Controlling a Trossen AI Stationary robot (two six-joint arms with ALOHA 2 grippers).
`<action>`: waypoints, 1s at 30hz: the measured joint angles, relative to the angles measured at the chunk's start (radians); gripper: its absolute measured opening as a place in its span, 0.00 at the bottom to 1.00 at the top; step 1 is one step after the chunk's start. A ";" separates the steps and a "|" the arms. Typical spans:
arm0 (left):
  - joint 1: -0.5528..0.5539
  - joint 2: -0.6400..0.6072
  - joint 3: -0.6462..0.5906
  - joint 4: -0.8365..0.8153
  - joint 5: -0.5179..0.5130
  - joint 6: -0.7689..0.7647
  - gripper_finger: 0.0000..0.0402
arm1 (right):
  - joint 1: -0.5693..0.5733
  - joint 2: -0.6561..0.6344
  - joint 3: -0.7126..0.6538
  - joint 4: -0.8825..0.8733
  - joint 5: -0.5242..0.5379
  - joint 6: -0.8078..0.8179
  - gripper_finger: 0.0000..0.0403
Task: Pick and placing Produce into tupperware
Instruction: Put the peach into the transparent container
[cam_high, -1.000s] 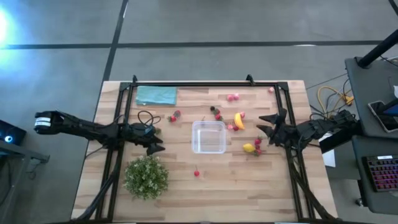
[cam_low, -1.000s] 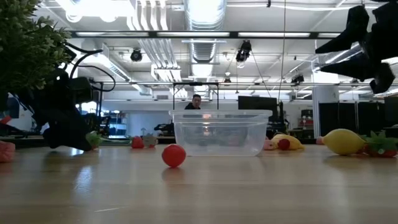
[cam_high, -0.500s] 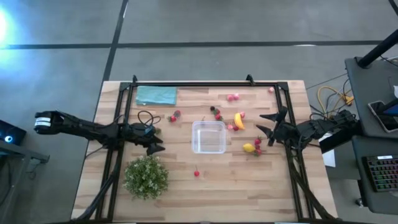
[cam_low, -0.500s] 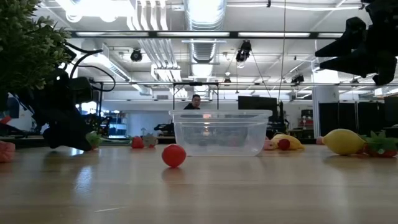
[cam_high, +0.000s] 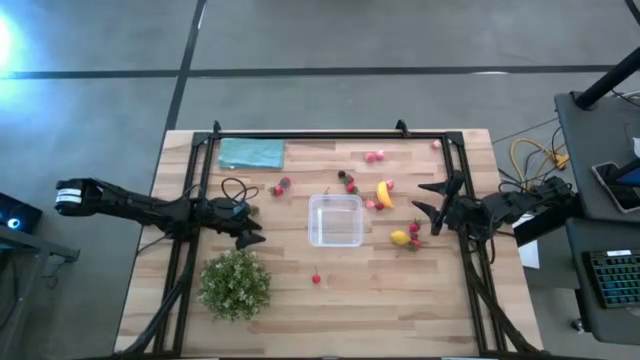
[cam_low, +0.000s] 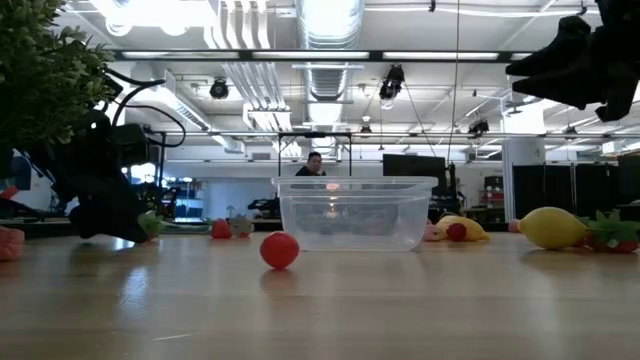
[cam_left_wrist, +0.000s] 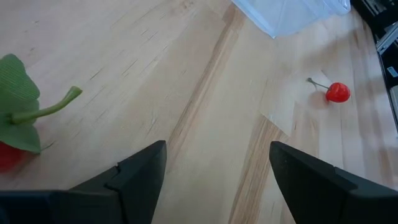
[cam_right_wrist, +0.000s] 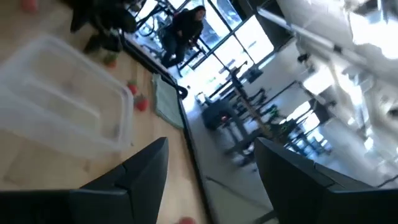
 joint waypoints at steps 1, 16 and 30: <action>0.000 0.000 0.000 0.000 0.000 0.000 0.68 | 0.000 0.000 0.000 0.000 0.000 0.053 0.58; 0.000 0.000 0.000 0.073 -0.038 0.573 0.68 | 0.000 0.000 0.000 -0.008 0.000 0.167 0.58; 0.010 0.005 0.119 0.313 0.026 -0.601 0.68 | 0.000 0.000 0.000 -0.007 0.000 0.152 0.58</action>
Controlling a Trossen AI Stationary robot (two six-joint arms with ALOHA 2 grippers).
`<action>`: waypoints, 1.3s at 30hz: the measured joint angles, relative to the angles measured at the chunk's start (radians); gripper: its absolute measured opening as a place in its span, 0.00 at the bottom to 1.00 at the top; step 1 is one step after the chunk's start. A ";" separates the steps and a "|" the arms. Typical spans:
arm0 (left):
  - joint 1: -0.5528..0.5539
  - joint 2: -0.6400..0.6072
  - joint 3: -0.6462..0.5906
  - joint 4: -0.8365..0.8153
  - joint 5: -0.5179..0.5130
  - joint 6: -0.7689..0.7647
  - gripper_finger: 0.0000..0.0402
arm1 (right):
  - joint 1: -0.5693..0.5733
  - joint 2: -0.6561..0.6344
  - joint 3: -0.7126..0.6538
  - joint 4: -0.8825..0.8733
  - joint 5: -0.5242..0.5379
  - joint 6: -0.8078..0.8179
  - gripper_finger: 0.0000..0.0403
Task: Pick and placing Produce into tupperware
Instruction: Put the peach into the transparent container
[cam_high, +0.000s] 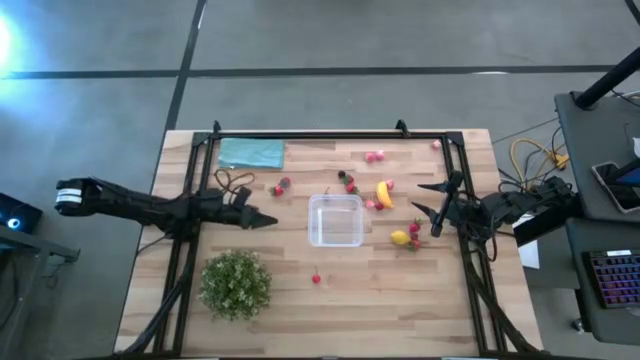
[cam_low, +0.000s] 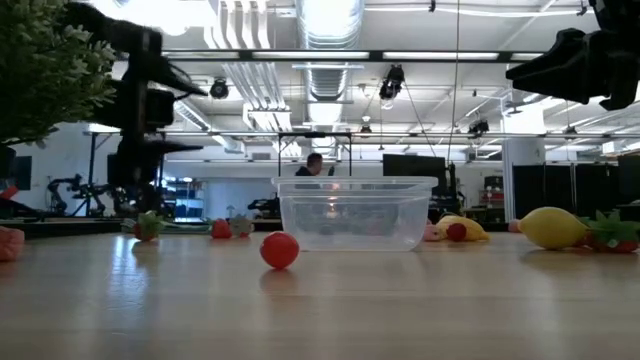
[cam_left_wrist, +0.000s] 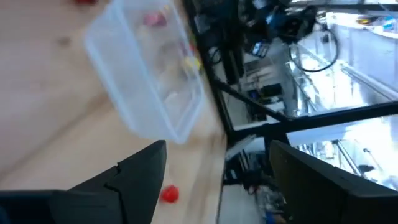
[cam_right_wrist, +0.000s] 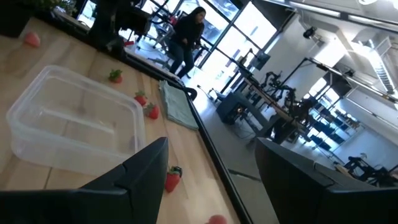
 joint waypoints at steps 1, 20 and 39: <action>0.006 0.005 0.041 -0.091 0.022 -0.007 0.68 | 0.000 0.000 0.000 0.000 0.000 -0.001 0.58; 0.195 0.442 0.568 -1.040 0.491 -0.054 0.68 | 0.000 0.000 -0.001 0.000 0.000 0.000 0.58; 0.347 0.607 0.527 -1.315 0.568 0.568 0.68 | 0.000 0.000 -0.001 0.000 0.000 -0.002 0.58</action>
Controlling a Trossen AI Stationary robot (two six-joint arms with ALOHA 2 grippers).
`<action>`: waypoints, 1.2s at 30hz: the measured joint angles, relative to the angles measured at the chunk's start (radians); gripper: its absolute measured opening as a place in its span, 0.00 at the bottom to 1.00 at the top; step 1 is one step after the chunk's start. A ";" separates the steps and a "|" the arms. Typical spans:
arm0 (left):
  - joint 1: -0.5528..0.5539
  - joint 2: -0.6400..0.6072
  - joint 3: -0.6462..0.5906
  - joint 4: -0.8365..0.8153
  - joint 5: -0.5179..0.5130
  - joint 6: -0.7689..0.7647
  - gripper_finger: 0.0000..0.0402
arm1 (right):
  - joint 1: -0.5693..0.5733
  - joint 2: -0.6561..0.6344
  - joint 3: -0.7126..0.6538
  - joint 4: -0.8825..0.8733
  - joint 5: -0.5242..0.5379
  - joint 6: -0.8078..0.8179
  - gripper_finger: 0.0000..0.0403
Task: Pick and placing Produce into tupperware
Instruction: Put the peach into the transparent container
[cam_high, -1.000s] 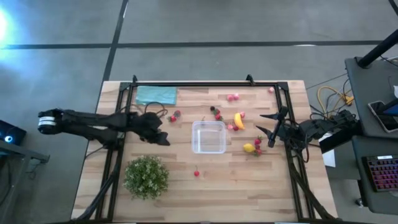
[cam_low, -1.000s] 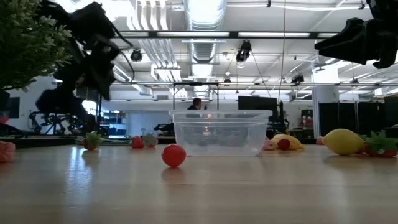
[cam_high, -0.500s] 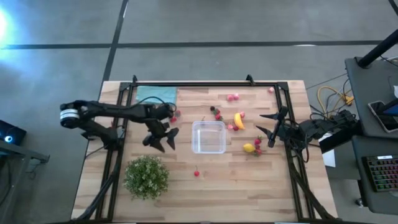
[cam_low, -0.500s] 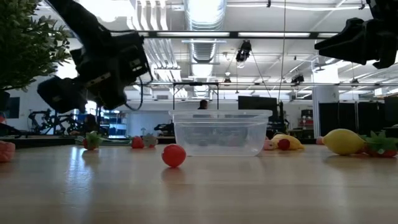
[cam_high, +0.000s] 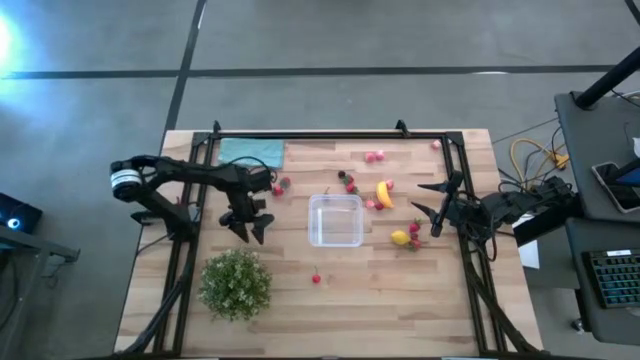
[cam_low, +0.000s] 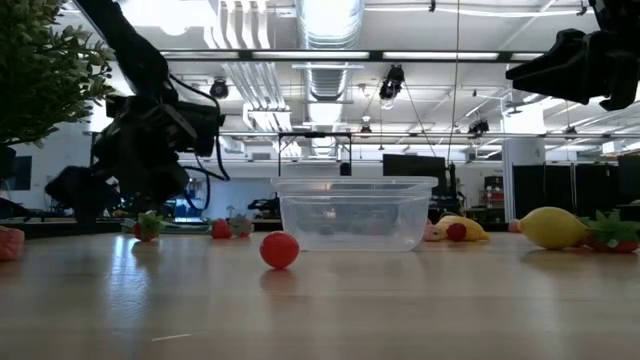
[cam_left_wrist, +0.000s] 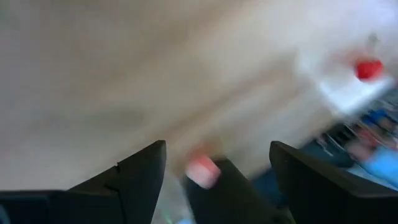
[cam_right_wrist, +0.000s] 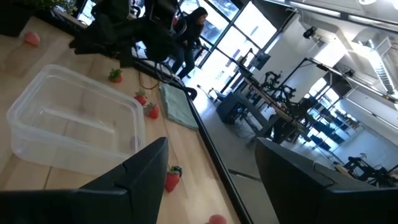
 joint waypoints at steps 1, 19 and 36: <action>0.006 -0.005 0.000 -0.001 -0.032 0.010 0.68 | 0.000 0.000 0.000 0.000 0.000 0.002 0.58; -0.004 -0.143 0.014 0.012 0.000 -0.403 0.68 | 0.000 0.000 0.000 0.000 0.000 -0.002 0.58; -0.028 -0.087 0.014 0.050 0.052 -0.548 0.68 | 0.000 0.000 0.000 0.000 0.003 -0.003 0.58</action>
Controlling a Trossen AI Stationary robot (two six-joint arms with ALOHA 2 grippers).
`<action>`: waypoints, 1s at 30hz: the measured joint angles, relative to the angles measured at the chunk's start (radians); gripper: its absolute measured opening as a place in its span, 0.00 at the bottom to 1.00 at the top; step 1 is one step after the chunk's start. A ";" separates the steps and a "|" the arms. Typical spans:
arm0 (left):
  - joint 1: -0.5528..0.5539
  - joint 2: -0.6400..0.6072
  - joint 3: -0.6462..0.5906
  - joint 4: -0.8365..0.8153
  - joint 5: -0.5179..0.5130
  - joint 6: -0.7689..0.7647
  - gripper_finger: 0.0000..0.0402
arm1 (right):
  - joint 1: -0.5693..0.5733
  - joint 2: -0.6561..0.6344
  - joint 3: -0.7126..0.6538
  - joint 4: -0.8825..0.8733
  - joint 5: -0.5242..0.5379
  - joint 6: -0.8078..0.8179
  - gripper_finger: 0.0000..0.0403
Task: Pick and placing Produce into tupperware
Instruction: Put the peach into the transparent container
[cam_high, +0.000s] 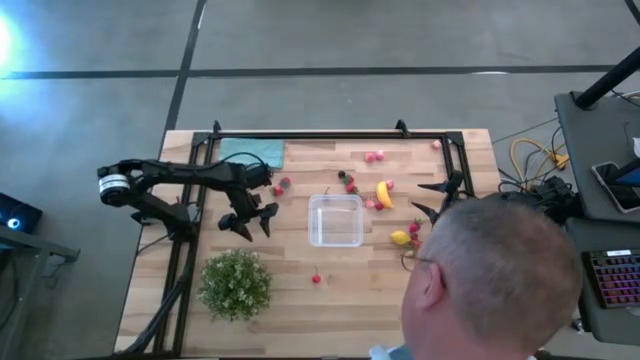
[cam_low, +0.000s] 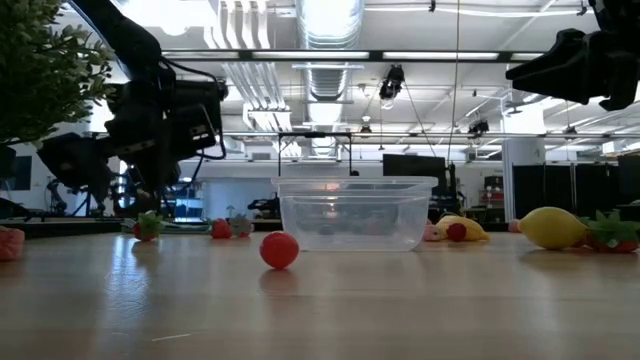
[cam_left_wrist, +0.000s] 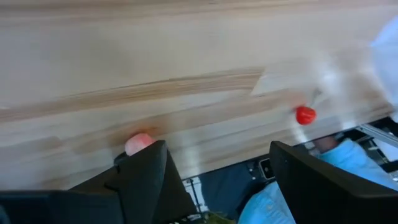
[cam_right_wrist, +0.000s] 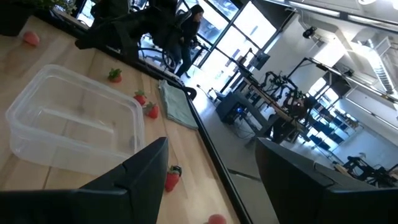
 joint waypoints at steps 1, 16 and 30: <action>-0.006 0.008 -0.001 -0.001 0.000 0.002 0.68 | 0.000 0.000 0.000 0.000 0.000 0.000 0.58; -0.129 0.109 -0.018 -0.105 0.118 0.006 0.68 | 0.000 0.000 0.000 0.000 0.000 0.000 0.58; -0.267 0.262 0.028 -0.096 0.075 0.007 0.68 | 0.000 0.000 0.000 0.000 -0.008 0.000 0.58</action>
